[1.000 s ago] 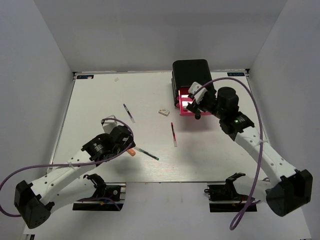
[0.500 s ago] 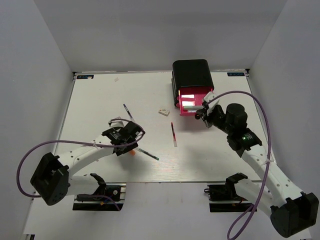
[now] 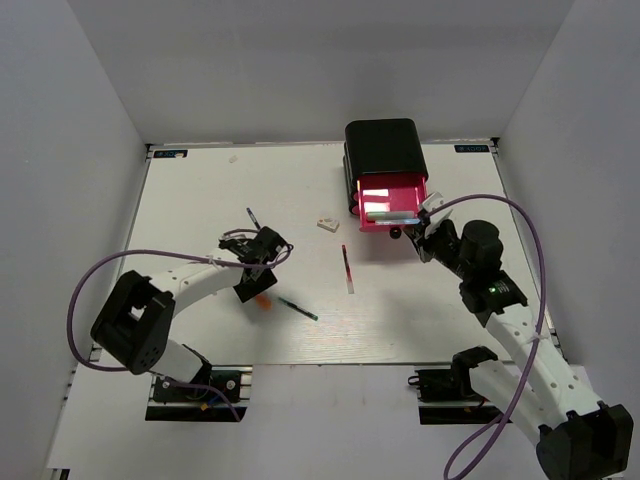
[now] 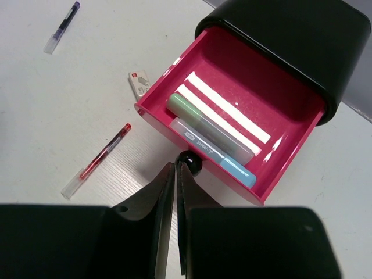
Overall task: Sort the stationery into containers
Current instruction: Pick up the pen from the center of the board.
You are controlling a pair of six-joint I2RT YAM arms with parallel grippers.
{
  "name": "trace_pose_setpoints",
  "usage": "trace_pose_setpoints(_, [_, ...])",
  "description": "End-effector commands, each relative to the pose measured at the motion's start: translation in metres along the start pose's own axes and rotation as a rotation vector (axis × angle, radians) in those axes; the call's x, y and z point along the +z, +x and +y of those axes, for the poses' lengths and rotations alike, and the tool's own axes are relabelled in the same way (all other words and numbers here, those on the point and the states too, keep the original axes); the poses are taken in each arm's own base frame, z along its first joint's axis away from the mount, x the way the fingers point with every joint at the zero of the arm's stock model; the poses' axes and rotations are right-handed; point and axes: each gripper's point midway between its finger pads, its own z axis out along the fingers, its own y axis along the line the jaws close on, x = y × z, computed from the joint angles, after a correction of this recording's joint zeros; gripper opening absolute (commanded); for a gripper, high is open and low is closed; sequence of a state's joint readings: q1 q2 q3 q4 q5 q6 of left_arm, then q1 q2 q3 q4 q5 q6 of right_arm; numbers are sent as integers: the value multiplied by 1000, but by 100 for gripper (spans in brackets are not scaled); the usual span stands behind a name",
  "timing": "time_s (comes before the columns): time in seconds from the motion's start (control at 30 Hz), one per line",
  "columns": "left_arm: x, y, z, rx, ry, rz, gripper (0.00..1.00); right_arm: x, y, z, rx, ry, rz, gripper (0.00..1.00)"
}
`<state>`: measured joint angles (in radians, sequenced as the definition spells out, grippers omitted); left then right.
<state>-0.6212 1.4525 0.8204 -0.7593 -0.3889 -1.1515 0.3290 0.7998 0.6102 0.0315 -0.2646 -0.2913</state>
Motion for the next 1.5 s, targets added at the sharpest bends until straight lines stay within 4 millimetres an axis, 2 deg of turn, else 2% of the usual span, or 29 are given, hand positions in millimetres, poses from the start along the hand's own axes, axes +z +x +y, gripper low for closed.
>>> trace_pose_setpoints(0.0, [-5,-15,-11,-73,-1,-14,59,-2,-12,-6,2,29,-56,12])
trace_pose_setpoints(0.2, [10,-1,4,-50,-68,41,53,-5,-11,-10,7,47,-61,12])
trace_pose_setpoints(0.47, [18,-2,12,-75,-61,43,59,-5,-10,-11,13,46,-62,12])
trace_pose_setpoints(0.57, [23,0,16,-66,-84,52,49,-6,-8,-12,15,48,-60,12])
trace_pose_setpoints(0.6, [23,0,17,-57,-83,53,41,-6,-9,-11,14,47,-62,12])
trace_pose_setpoints(0.7, [21,-1,16,-57,-83,53,26,-7,-8,-12,15,50,-62,12])
trace_pose_setpoints(0.73, [15,-8,10,-57,-62,42,19,-7,-7,-11,14,50,-60,13])
trace_pose_setpoints(0.77, [10,-16,9,-61,-62,11,16,-7,-7,-11,12,49,-61,18])
trace_pose_setpoints(0.8, [3,-21,11,-60,-69,0,14,-7,-7,-11,14,46,-62,45])
trace_pose_setpoints(0.87, [-23,-43,-7,-38,25,-66,10,-6,-6,-12,20,53,-57,66])
trace_pose_setpoints(0.9, [-35,-48,-16,-11,72,-76,9,-5,-4,-12,28,53,-52,73])
trace_pose_setpoints(0.93, [-50,-61,-33,0,154,-104,7,-5,-4,-12,29,52,-53,76])
trace_pose_setpoints(0.97, [-62,-62,-44,90,230,-100,2,-4,-3,-13,29,52,-49,76])
trace_pose_setpoints(1.0, [-78,-70,-56,135,317,-124,2,-4,-2,-14,33,59,-46,73])
trace_pose_setpoints(1.03, [-96,-83,-82,178,446,-177,2,-4,-1,-14,34,62,-43,63])
trace_pose_setpoints(1.07, [-108,-77,-97,331,559,-166,1,-3,1,-13,38,57,-37,56])
trace_pose_setpoints(1.13, [-137,-84,-123,447,714,-216,1,-4,-1,-16,40,71,-43,42])
trace_pose_setpoints(1.17, [-150,-80,-144,566,842,-230,1,-4,1,-18,47,81,-40,30])
trace_pose_setpoints(1.2, [-157,-81,-154,605,889,-239,1,-3,1,-18,48,85,-41,27])
trace_pose_setpoints(1.23, [-178,-82,-171,662,992,-249,0,-3,3,-22,53,102,-35,24])
trace_pose_setpoints(1.27, [-174,-81,-185,709,1020,-247,0,-4,3,-25,53,117,-38,21])
trace_pose_setpoints(1.3, [-190,-88,-201,765,1072,-294,0,-4,4,-28,54,129,-35,21])
trace_pose_setpoints(1.37, [-200,-87,-222,840,1144,-303,0,-5,5,-36,59,174,-29,20])
trace_pose_setpoints(1.4, [-200,-95,-240,868,1156,-324,0,-6,7,-43,60,209,-28,20])
trace_pose_setpoints(1.43, [-204,-91,-251,899,1187,-323,0,-7,7,-45,60,219,-29,20])
trace_pose_setpoints(1.47, [-219,-101,-265,919,1229,-374,0,-6,6,-42,60,216,-29,20])
